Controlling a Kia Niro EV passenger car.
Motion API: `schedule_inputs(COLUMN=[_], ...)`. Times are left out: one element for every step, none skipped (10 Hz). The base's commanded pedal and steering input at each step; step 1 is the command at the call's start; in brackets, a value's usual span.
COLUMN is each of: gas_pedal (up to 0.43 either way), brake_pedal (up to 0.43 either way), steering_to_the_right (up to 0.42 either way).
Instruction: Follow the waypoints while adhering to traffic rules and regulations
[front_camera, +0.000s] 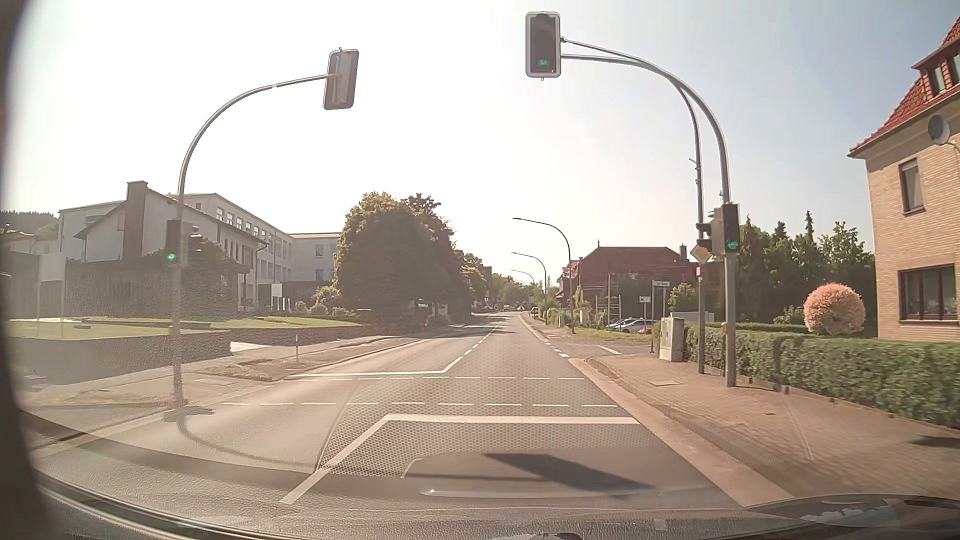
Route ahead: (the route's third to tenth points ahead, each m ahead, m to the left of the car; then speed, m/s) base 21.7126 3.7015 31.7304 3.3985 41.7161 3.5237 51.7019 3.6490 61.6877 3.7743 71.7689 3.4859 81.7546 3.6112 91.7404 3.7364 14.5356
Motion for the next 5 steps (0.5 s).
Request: schedule_inputs(gas_pedal=[0.177, 0.189, 0.189, 0.189, 0.189], brake_pedal=[0.000, 0.000, 0.000, 0.000, 0.000], steering_to_the_right=[0.000, 0.000, 0.000, 0.000, 0.000])
